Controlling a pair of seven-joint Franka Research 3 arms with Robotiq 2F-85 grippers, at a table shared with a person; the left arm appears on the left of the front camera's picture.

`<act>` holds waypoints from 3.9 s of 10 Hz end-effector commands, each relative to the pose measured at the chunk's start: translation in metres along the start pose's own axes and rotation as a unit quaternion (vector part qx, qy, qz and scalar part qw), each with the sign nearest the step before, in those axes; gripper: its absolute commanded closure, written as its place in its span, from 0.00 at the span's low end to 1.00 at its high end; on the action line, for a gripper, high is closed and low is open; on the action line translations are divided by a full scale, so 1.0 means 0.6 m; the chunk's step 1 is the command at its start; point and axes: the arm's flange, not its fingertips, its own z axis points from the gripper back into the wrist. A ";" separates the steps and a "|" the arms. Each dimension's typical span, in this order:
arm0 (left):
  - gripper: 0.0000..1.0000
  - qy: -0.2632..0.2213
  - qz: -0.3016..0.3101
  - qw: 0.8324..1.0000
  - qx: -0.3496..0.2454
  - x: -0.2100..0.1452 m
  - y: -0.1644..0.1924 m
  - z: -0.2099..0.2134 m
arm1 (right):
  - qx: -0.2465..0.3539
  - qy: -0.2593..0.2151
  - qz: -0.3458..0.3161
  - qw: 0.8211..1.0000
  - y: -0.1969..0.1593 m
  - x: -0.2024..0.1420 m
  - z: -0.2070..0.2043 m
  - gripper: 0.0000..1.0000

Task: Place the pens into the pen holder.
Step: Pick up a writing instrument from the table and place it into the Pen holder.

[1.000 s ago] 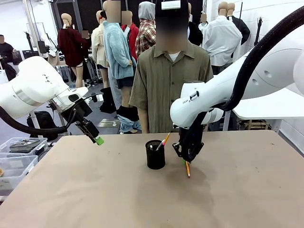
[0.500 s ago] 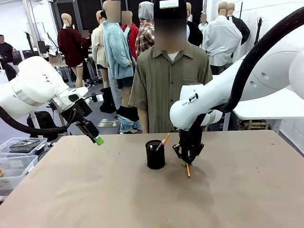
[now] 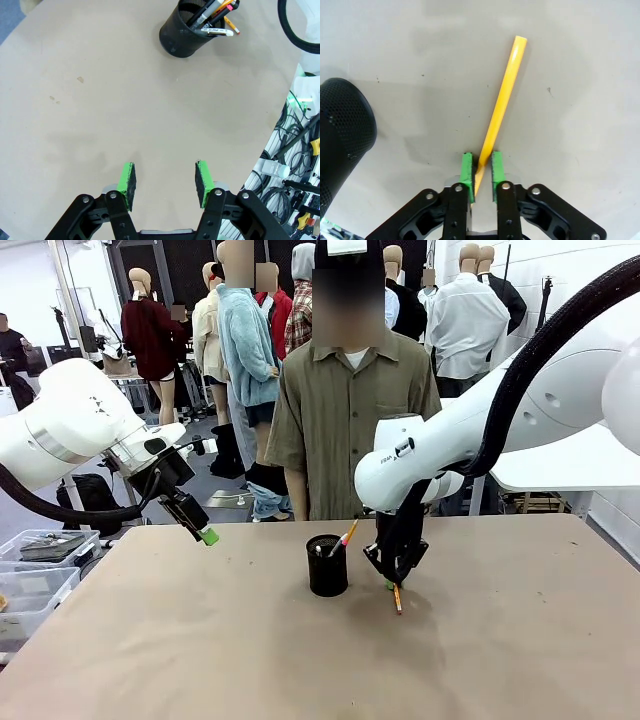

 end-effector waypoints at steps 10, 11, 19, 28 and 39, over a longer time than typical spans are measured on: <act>0.37 0.000 -0.006 1.000 -0.003 -0.001 0.003 0.003 | 0.112 -0.107 0.119 0.981 -0.079 -0.038 0.109 1.00; 0.37 0.000 -0.006 1.000 -0.003 -0.001 0.003 0.003 | 0.126 -0.130 0.155 0.971 -0.096 -0.043 0.129 1.00; 0.37 0.000 -0.006 1.000 -0.003 -0.001 0.003 0.003 | 0.178 -0.484 0.218 0.828 -0.157 -0.103 0.258 1.00; 0.37 0.000 -0.006 1.000 -0.003 -0.001 0.003 0.003 | 0.326 -0.513 0.463 0.645 -0.009 -0.048 0.226 1.00; 0.37 0.000 -0.006 1.000 -0.003 -0.001 0.003 0.003 | 0.369 -0.472 0.511 0.616 0.010 0.008 0.124 1.00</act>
